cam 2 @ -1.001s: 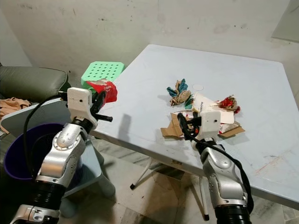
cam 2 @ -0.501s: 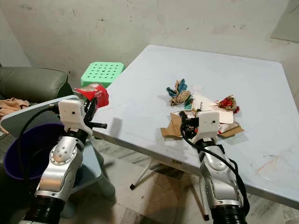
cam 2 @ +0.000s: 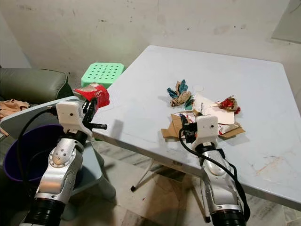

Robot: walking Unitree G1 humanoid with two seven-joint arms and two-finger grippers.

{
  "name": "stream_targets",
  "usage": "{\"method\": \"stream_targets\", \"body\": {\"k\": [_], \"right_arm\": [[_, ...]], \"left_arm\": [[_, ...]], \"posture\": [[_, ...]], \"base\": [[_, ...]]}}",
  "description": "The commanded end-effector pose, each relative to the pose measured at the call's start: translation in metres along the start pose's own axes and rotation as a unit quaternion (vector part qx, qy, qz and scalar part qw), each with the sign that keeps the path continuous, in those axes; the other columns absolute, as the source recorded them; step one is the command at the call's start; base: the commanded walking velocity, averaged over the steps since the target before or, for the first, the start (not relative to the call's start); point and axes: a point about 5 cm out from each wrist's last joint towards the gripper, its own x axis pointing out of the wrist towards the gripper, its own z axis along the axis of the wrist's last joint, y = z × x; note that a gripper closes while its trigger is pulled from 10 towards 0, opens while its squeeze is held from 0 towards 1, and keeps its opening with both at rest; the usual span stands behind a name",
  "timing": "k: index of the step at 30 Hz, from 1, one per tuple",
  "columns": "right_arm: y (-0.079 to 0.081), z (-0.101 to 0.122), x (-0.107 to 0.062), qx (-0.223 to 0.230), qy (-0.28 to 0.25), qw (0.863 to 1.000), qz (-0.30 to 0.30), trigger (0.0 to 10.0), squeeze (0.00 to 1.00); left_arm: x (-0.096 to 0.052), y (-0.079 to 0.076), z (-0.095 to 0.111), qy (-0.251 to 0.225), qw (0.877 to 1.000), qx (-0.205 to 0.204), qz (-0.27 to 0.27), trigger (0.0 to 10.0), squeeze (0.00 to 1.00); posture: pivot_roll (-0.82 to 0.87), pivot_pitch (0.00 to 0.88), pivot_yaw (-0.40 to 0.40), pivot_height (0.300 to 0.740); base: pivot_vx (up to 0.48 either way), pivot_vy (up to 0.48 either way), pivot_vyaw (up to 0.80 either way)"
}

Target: Picking trash to rubbish bin

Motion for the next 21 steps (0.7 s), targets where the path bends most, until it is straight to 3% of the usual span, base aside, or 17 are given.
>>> {"method": "stream_targets", "body": {"k": [1, 14, 21], "right_arm": [[0.0007, 0.0014, 0.0014, -0.007, -0.005, 1.000, 0.003, 10.0, 0.00], [0.0006, -0.0033, 0.0006, -0.011, 0.000, 1.000, 0.010, 10.0, 0.00], [-0.0013, -0.0011, 0.0032, 0.010, -0.010, 1.000, 0.010, 10.0, 0.00]], "left_arm": [[0.0033, 0.0033, 0.0032, -0.007, 1.000, -0.002, 0.002, 10.0, 0.00], [0.0077, 0.0023, 0.0006, 0.000, 1.000, -0.002, -0.007, 10.0, 0.00], [0.0102, 0.0038, -0.0002, 0.003, 1.000, 0.000, -0.006, 10.0, 0.00]], "posture": [[0.09, 0.013, 0.014, 0.740], [0.09, 0.000, 0.005, 0.740], [0.09, 0.000, -0.001, 0.740]], "base": [[0.000, 0.000, 0.00], [0.000, 0.000, 0.00], [0.000, 0.101, 0.00]]}}
